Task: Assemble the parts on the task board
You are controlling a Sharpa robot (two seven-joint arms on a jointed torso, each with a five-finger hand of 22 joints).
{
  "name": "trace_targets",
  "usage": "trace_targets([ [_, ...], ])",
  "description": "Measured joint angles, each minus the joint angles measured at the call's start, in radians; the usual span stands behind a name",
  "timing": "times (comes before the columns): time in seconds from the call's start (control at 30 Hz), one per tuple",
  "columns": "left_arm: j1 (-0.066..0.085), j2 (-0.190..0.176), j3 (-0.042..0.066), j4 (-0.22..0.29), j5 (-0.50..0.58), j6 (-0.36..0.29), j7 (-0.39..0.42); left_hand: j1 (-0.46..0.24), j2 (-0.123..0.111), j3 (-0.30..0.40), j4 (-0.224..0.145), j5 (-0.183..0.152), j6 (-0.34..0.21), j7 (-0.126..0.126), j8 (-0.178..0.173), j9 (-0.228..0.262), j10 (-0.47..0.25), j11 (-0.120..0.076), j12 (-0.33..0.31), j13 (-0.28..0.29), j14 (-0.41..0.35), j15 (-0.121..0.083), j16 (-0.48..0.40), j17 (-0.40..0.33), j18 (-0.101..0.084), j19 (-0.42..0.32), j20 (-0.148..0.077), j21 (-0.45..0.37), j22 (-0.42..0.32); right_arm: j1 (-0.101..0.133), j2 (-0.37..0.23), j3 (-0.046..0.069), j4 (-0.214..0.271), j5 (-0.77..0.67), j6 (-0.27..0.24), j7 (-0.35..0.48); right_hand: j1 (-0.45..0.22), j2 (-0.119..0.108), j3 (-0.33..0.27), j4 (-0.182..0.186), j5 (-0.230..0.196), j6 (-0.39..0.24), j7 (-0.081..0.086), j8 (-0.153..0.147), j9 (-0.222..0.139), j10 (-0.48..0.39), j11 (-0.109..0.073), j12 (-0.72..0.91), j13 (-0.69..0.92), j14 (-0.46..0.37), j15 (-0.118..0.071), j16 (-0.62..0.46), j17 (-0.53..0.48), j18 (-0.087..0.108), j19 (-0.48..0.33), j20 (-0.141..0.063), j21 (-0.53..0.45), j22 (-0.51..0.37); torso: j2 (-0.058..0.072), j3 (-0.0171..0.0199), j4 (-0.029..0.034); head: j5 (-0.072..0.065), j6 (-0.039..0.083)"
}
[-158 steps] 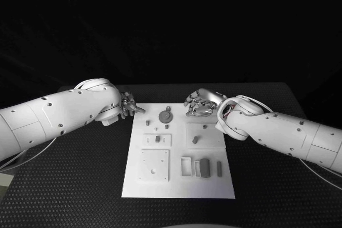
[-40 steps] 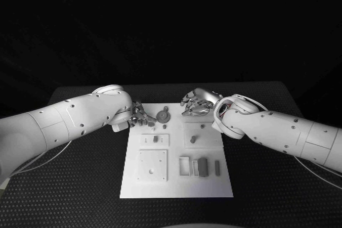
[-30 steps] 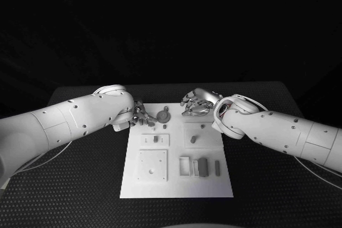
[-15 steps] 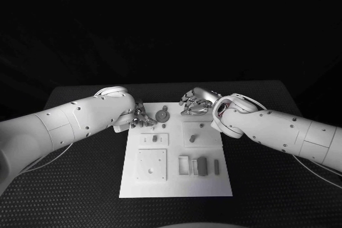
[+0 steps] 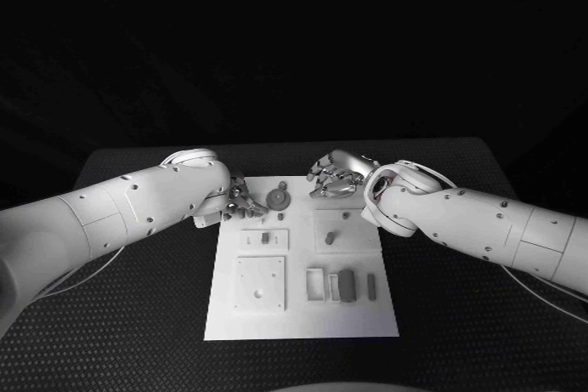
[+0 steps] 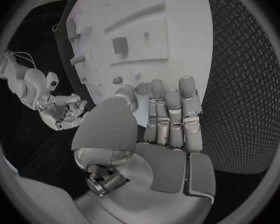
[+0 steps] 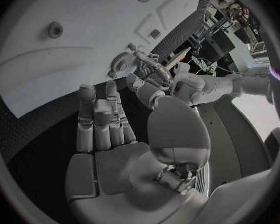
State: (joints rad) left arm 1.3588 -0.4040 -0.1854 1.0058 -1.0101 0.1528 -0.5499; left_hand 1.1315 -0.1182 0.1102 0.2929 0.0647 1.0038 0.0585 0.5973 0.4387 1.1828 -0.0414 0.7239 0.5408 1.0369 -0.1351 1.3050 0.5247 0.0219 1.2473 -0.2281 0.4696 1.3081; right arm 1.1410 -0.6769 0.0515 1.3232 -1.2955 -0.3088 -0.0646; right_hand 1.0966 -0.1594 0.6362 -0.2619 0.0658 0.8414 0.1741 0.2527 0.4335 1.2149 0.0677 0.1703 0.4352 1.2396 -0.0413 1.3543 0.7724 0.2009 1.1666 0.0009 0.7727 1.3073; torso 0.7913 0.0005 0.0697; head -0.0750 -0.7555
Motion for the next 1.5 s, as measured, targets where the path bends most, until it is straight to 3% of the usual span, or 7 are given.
trace_targets([
  [0.27, 0.0, -0.007, 0.0, 0.003, 0.0, 0.0, 0.004, 0.007, 0.007, -0.008, 0.0, 0.0, 0.005, -0.006, 0.012, -0.005, 0.014, -0.007, 0.008, 0.0, 0.01, -0.008, 0.012, 0.0, 0.0, 0.011, -0.008, 0.008, 0.0, 0.0, 0.0, 0.0, -0.001, 0.0, 0.0, 0.0, 0.0, 0.0, 0.0, 0.0, 0.0, 0.0, 0.0, 0.0, -0.001, 0.0, 0.0, 0.0, 0.0, 0.0, 0.0, 0.0, 0.0, 0.0, 0.002, -0.002, 0.0, 0.0, 0.0, 0.0, -0.0001, -0.001, 0.002],
  [0.67, 0.0, -0.032, 0.01, 0.024, 0.007, 0.0, 0.003, -0.006, 0.0, -0.016, 0.002, -0.004, 0.014, -0.007, 0.021, -0.009, 0.02, -0.008, 0.015, 0.0, 0.017, -0.011, 0.018, 0.001, 0.0, 0.016, -0.013, 0.015, 0.0, 0.0, 0.0, 0.0, -0.001, 0.0, 0.0, 0.0, 0.0, 0.0, 0.0, 0.0, 0.0, 0.001, -0.001, 0.0, -0.001, 0.0, 0.0, 0.0, 0.001, 0.002, 0.002, 0.0, 0.0, 0.0, 0.003, -0.002, 0.0, 0.0, -0.001, 0.0, 0.0009, -0.003, 0.003],
  [1.17, 0.0, -0.027, 0.014, 0.023, 0.019, -0.002, 0.003, -0.008, 0.0, -0.016, 0.002, -0.004, 0.02, -0.012, 0.029, -0.009, 0.029, -0.014, 0.017, 0.0, 0.021, -0.015, 0.022, 0.001, -0.001, 0.02, -0.016, 0.02, -0.001, 0.0, 0.002, 0.0, -0.003, 0.0, 0.0, 0.0, 0.0, 0.0, 0.0, 0.0, 0.0, 0.0, 0.0, 0.0, -0.001, 0.002, 0.002, 0.0, 0.001, 0.002, 0.002, 0.0, 0.0, 0.0, 0.004, -0.001, 0.0, 0.0, -0.001, -0.0007, 0.0006, -0.002, 0.004],
  [1.5, 0.0, -0.003, 0.015, 0.001, 0.038, -0.008, 0.004, -0.008, 0.0, -0.016, 0.002, -0.004, 0.02, -0.013, 0.029, -0.01, 0.029, -0.014, 0.02, 0.0, 0.021, -0.015, 0.023, 0.001, -0.001, 0.021, -0.015, 0.023, -0.001, 0.0, 0.002, 0.0, -0.003, 0.0, 0.0, 0.0, 0.0, 0.0, 0.0, 0.0, 0.0, 0.001, 0.002, 0.004, -0.001, 0.002, 0.002, 0.0, 0.001, 0.0, 0.0, 0.0, 0.0, 0.0, 0.004, -0.001, 0.0, 0.0, 0.0, -0.0003, 0.0003, -0.003, 0.004],
])
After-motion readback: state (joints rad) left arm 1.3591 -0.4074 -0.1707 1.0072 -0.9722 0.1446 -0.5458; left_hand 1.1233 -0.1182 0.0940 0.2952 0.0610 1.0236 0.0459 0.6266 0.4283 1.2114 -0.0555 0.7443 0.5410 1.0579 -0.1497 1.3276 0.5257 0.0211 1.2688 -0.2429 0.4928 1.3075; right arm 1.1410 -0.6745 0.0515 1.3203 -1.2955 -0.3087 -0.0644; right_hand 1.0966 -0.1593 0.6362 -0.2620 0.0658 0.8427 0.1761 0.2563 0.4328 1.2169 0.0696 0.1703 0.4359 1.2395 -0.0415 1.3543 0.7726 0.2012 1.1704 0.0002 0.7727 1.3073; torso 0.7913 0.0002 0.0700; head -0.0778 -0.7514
